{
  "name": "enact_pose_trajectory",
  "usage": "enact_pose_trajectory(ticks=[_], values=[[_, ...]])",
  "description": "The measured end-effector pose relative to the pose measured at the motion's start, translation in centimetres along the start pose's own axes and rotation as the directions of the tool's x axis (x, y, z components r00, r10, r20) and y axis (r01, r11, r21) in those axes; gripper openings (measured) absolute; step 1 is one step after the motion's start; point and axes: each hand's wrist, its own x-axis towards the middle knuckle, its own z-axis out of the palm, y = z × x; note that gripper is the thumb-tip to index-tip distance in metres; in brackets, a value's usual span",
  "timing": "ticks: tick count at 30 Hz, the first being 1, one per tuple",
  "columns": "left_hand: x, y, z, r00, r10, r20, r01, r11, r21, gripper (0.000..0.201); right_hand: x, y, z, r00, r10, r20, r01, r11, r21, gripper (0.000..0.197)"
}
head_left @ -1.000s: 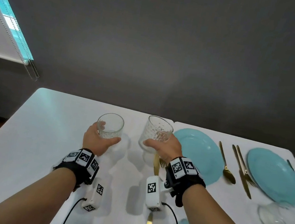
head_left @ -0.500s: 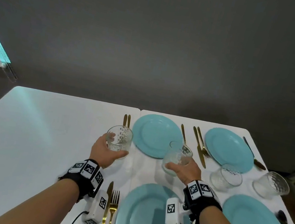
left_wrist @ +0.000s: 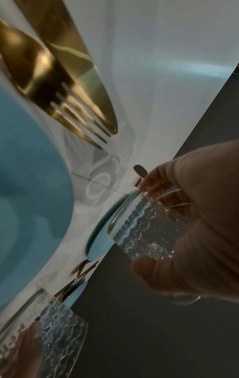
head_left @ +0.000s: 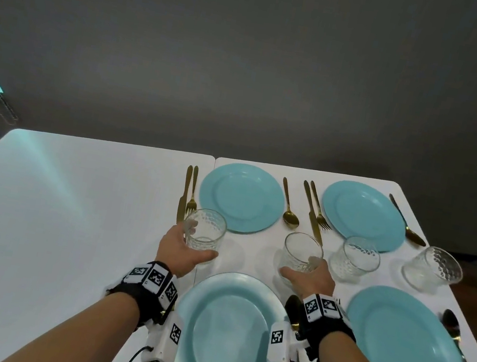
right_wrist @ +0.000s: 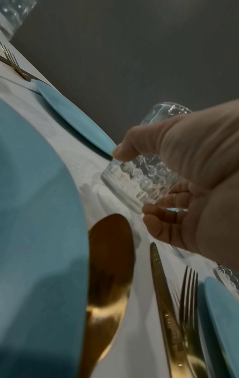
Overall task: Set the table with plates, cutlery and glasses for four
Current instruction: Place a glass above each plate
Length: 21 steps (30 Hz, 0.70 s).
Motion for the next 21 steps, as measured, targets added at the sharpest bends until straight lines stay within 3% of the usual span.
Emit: enact_pose_trajectory(ticks=[9,16,21], values=[[-0.2,0.2,1.1,1.000,0.015,0.023,-0.015,1.000,0.014,0.067,1.0,0.6,0.3,1.000,0.006,-0.026,-0.004,0.999,0.053,0.082],[-0.1,0.5,1.9,0.999,-0.009,0.036,0.007,0.999,0.040,0.077,1.8,0.6,-0.1,1.000,0.021,-0.018,-0.020,0.998,0.066,0.089],[-0.2,0.8,2.8,0.998,0.002,0.067,-0.004,0.999,0.033,0.069,2.1,0.8,-0.3,0.999,0.044,-0.016,-0.043,0.998,0.034,0.087]])
